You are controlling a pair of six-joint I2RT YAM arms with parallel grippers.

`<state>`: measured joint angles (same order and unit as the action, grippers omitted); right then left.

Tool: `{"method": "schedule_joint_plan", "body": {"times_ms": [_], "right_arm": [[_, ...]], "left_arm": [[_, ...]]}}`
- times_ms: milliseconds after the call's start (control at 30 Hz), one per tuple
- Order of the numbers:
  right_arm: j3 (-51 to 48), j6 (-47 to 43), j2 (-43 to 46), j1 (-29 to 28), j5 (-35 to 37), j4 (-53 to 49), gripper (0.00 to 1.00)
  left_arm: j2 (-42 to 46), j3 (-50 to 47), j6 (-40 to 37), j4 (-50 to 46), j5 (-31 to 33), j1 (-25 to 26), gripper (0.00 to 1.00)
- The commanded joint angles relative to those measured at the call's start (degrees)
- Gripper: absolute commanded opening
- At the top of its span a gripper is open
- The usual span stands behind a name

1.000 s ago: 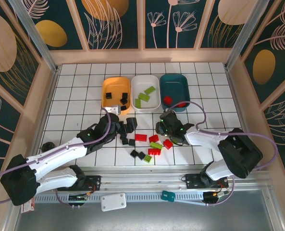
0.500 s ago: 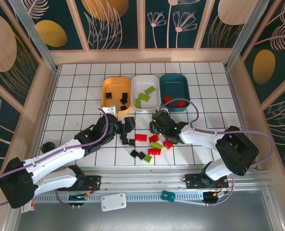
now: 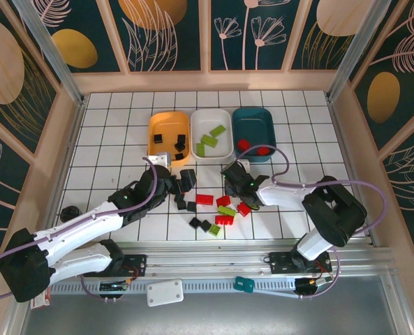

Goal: Sort the legos into containers by color
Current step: Pick up the lego from the center of the table.

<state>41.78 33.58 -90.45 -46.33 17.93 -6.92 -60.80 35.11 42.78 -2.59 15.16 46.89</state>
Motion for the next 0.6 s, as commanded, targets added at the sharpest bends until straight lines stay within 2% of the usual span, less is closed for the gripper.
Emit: {"method": "schedule_joint_plan", "body": {"times_ms": [0, 133, 233, 400, 567], "right_arm": [[3.13, 0.55, -2.77, 0.22, 0.86, 0.78, 0.5], [5.55, -0.34, -5.99, 0.7, 2.51, 0.66, 0.44], [6.3, -1.2, -6.16, 0.71, 3.03, 1.31, 0.31], [5.7, -6.45, 0.74, -0.61, 0.02, 5.43, 0.19], [7.18, -10.02, 7.84, -0.32, -5.85, 10.45, 0.17]], "left_arm": [[0.58, -0.74, 0.84, -1.19, 1.37, -0.14, 0.99], [0.68, -0.67, 0.94, -1.45, 1.37, -0.05, 0.99], [0.76, -0.57, 0.97, -1.87, 1.52, -0.12, 0.98], [1.95, -0.9, 0.9, -2.77, 1.9, -0.11, 0.99], [4.64, -2.48, 1.96, -3.6, 2.55, -0.09, 0.99]]}}
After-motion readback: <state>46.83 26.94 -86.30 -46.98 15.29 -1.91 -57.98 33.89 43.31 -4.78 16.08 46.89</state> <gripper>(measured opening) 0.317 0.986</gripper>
